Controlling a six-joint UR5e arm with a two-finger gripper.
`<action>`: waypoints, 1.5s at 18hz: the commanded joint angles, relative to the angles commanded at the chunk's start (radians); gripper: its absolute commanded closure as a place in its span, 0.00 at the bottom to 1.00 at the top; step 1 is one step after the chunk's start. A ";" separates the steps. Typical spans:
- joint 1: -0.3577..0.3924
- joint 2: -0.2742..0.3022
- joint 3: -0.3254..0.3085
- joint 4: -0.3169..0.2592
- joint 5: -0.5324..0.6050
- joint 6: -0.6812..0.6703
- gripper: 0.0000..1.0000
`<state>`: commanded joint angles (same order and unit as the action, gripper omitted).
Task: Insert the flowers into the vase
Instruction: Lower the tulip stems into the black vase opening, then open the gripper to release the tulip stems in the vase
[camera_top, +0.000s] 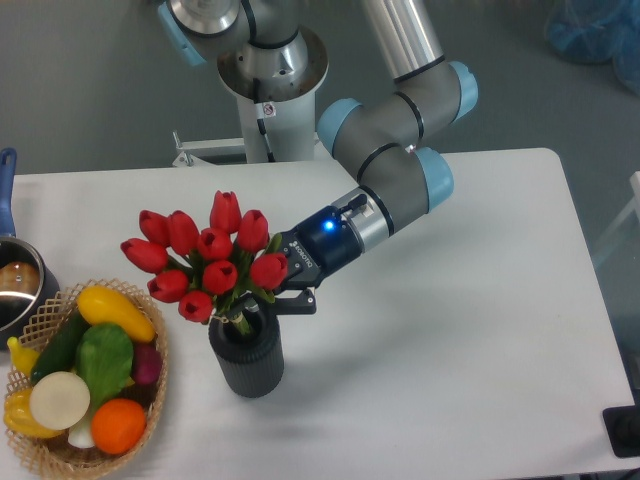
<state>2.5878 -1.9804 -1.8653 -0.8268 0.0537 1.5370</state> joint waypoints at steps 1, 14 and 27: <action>0.003 0.000 -0.002 0.000 0.000 0.003 0.92; 0.014 -0.037 -0.014 0.000 0.002 0.048 0.89; 0.029 -0.075 -0.015 0.000 0.005 0.077 0.88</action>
<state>2.6170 -2.0555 -1.8807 -0.8268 0.0583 1.6137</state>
